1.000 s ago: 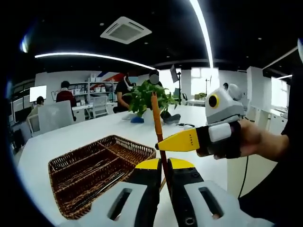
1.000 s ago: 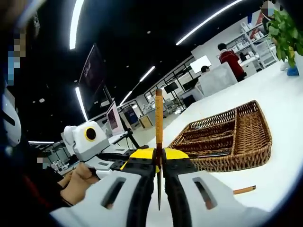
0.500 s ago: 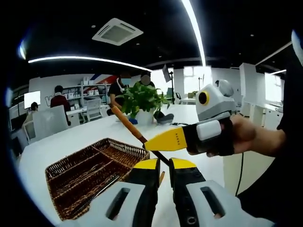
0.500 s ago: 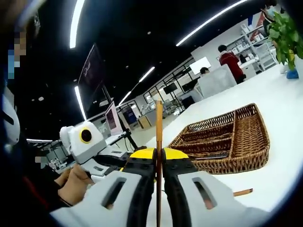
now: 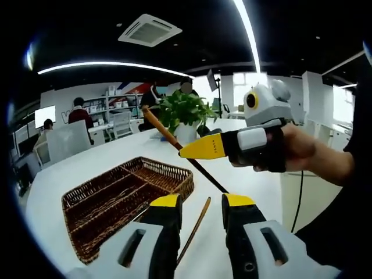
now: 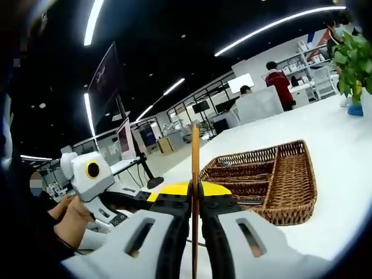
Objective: Arrange the knives, forks, and spoons in their matching storage slots by inserting each utensil handle-first until every utensil is classified and aligned in the correct compartment
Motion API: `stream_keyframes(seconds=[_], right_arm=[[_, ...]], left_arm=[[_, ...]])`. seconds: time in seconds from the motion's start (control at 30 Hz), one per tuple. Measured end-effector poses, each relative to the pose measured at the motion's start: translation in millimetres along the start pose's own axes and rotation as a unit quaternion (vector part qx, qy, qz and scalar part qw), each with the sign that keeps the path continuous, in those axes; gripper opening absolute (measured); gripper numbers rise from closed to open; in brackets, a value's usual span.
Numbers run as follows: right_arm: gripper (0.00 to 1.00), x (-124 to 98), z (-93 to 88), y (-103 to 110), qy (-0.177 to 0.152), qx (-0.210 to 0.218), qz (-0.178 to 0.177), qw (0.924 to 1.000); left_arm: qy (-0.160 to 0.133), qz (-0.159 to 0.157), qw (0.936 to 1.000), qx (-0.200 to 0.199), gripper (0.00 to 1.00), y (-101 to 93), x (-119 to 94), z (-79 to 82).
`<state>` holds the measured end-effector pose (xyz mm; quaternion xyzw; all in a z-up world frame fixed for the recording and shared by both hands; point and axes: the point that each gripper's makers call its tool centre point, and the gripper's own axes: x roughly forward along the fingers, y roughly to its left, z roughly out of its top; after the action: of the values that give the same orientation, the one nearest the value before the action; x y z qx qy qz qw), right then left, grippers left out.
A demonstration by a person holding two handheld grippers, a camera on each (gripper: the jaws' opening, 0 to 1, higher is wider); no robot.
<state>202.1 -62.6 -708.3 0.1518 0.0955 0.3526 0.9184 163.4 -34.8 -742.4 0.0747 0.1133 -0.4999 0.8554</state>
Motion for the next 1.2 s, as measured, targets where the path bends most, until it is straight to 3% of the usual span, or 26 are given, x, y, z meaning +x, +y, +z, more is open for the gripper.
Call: stream_keyframes(seconds=[0.13, 0.5, 0.83, 1.2], right_arm=[[0.04, 6, 4.2, -11, 0.011, -0.016, -0.013, 0.9997], [0.04, 22, 23.1, -49, 0.041, -0.066, -0.076, 0.9941], [0.04, 47, 38.7, -82, 0.065, -0.079, -0.108, 0.9888], [0.04, 78, 49.5, -118, 0.093, -0.060, -0.136, 0.9845]], left_arm=[[0.003, 0.030, 0.9995, -0.006, 0.37, 14.7, -7, -4.8], [0.015, 0.072, 0.9968, -0.031, 0.54, 45.2, -37, -18.6], [0.020, 0.107, 0.9932, -0.040, 0.68, 65.6, -57, -28.0], [0.023, 0.142, 0.9881, -0.056, 0.82, 85.1, -74, -33.0]])
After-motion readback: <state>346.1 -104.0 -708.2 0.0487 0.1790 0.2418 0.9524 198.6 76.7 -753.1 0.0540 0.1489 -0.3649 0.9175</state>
